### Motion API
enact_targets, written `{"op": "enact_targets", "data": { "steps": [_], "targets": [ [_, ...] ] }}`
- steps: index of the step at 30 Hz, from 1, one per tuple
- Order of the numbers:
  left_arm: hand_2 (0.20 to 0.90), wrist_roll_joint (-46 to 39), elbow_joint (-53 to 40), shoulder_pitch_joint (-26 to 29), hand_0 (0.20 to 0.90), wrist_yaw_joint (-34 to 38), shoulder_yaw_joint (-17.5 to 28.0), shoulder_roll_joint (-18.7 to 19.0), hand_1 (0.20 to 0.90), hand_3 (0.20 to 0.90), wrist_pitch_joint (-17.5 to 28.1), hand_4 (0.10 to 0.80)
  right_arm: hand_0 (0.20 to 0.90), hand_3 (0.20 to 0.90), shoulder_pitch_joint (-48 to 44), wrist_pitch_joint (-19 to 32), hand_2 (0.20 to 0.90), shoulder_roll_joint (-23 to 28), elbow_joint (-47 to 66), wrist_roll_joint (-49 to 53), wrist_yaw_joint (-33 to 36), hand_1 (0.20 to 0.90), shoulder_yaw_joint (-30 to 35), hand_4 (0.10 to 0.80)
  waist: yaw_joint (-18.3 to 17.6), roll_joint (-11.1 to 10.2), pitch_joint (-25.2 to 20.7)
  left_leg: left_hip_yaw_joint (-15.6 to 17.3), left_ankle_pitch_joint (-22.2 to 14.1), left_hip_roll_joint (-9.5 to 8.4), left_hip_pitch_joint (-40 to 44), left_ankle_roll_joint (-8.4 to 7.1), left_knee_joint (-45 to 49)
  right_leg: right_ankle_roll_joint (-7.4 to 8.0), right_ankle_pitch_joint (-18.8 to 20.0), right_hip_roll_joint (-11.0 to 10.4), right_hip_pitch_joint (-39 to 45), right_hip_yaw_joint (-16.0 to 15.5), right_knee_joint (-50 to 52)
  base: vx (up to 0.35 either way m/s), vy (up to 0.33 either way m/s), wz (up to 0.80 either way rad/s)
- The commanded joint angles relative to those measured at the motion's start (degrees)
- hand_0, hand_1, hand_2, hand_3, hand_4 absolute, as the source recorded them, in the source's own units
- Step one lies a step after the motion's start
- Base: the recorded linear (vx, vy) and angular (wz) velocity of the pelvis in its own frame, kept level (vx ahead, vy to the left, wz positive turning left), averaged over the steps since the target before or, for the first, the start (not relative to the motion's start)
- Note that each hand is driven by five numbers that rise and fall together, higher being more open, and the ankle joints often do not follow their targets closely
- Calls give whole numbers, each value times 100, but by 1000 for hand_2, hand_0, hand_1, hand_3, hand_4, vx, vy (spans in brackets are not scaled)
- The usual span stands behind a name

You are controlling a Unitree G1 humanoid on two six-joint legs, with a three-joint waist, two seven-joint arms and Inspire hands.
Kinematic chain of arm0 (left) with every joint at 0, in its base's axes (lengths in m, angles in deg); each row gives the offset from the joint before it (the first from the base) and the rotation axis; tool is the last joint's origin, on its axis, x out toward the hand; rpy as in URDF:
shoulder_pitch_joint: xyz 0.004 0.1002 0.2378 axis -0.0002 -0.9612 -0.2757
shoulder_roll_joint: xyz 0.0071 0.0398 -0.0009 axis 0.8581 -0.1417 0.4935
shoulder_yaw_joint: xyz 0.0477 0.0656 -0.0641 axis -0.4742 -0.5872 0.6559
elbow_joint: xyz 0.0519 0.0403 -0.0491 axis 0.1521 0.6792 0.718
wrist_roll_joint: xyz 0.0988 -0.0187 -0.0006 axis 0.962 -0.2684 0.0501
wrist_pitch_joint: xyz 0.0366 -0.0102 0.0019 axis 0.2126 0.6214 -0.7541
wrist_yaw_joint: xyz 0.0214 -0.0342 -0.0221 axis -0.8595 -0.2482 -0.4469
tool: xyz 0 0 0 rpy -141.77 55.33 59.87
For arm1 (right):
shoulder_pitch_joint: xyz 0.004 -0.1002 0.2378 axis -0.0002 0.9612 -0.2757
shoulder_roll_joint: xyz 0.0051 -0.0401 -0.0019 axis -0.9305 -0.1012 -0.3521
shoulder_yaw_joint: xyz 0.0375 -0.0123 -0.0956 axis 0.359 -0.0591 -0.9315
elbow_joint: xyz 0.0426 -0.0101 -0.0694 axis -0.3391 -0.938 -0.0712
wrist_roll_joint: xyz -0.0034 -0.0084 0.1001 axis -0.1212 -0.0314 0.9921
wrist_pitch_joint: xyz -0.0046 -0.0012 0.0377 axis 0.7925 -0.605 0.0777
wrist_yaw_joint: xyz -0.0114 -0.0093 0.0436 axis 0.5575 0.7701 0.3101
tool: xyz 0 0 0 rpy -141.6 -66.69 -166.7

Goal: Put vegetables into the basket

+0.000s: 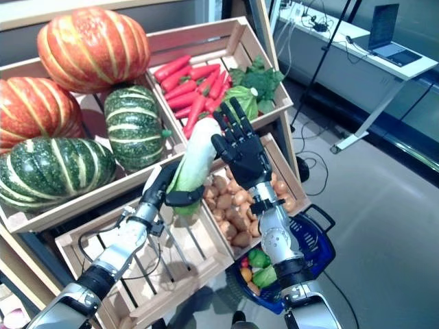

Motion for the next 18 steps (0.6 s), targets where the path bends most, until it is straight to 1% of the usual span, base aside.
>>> {"op": "enact_targets", "data": {
  "steps": [1,3,7,10,13,15,17,18],
  "targets": [
    [300,-386,109,697,300,321,362,-192,300,300,478,400,900,900,-97,-311,900,-232,514,263,-959,900,-243,800,-23,-41,-695,40,-114,-122,-74,137,144,-168,32,234,-52,299,130,0,0,0],
    [300,-394,107,695,300,283,331,-210,300,300,445,400,900,900,-99,-553,900,-205,506,215,-1032,900,-342,800,-25,-45,-703,58,-124,-135,-48,143,133,-168,26,229,-30,298,114,0,0,0],
    [300,-266,112,752,300,198,219,-221,300,300,369,400,900,900,-201,-793,900,-104,444,-139,-970,900,-532,800,-20,-60,-706,43,-131,-160,-10,147,97,-163,32,237,-13,308,96,0,0,0],
    [300,-183,99,790,300,211,147,-185,300,300,398,400,900,900,-283,-793,900,49,371,-600,-856,900,-631,800,-16,-74,-700,45,-139,-172,9,153,97,-159,31,235,6,306,95,0,0,0],
    [300,-31,18,828,300,288,115,-116,300,300,386,400,900,900,-403,-543,900,331,254,-1449,-439,900,-707,800,-22,-92,-693,55,-149,-175,25,150,104,-161,32,235,11,315,100,0,0,0],
    [300,155,-108,846,300,391,96,-27,300,300,315,400,900,900,-482,-237,900,635,194,-2389,110,900,-763,800,-35,-110,-677,53,-154,-185,41,154,106,-162,38,241,18,346,103,0,0,0],
    [300,308,-216,862,300,507,60,41,300,300,253,400,900,900,-562,-59,900,864,218,-3008,578,900,-807,800,-47,-118,-653,55,-150,-191,59,162,92,-159,48,246,20,368,106,0,0,0],
    [300,422,-293,868,300,584,29,87,300,300,202,400,900,900,-584,37,900,963,282,-3355,959,900,-843,800,-59,-118,-628,53,-149,-196,67,170,93,-165,48,255,18,396,119,0,0,0]
  ]
}}
